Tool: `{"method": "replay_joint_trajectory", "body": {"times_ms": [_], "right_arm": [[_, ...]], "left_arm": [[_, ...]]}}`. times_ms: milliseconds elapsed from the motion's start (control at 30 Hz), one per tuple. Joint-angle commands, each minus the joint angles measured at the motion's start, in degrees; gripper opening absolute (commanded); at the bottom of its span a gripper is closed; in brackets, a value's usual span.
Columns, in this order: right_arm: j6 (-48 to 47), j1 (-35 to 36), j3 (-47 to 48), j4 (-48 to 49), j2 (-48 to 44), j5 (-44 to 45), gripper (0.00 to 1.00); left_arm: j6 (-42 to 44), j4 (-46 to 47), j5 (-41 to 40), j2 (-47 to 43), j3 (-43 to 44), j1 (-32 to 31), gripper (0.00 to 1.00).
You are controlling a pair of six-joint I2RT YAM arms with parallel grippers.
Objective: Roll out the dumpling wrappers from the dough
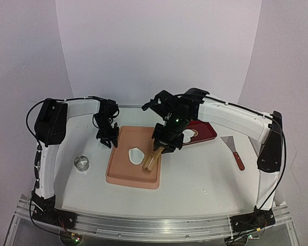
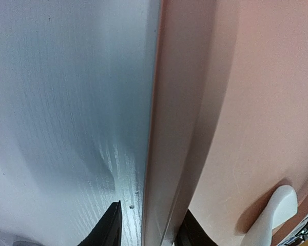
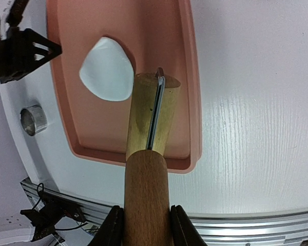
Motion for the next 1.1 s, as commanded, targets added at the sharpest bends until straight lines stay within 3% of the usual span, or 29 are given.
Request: {"method": "replay_joint_trajectory", "body": {"times_ms": [0,267,567,867,1067], "right_arm": [[1.94,-0.63,-2.44,4.31,-1.76,-3.74,0.00],[0.86,-2.24,-10.06,4.41,-0.75,-3.56,0.00],[-10.08,-9.47,-13.38,2.40,0.96,-1.49,0.00],[-24.81,-11.38,9.02,-8.89,11.56,3.06,0.00],[-28.27,-11.34,13.12,-12.14,8.96,-0.73,0.00]], "left_arm": [[-4.72,1.19,-3.05,-1.49,-6.08,0.34,0.31],[-11.09,4.23,-1.66,-9.79,-18.32,0.33,0.28],[-17.17,6.48,1.87,-18.96,-30.88,-2.01,0.29],[-23.83,6.65,8.04,-25.64,-35.31,-9.74,0.34],[-16.78,-4.99,-0.12,-29.57,-26.13,-10.14,0.53]]}}
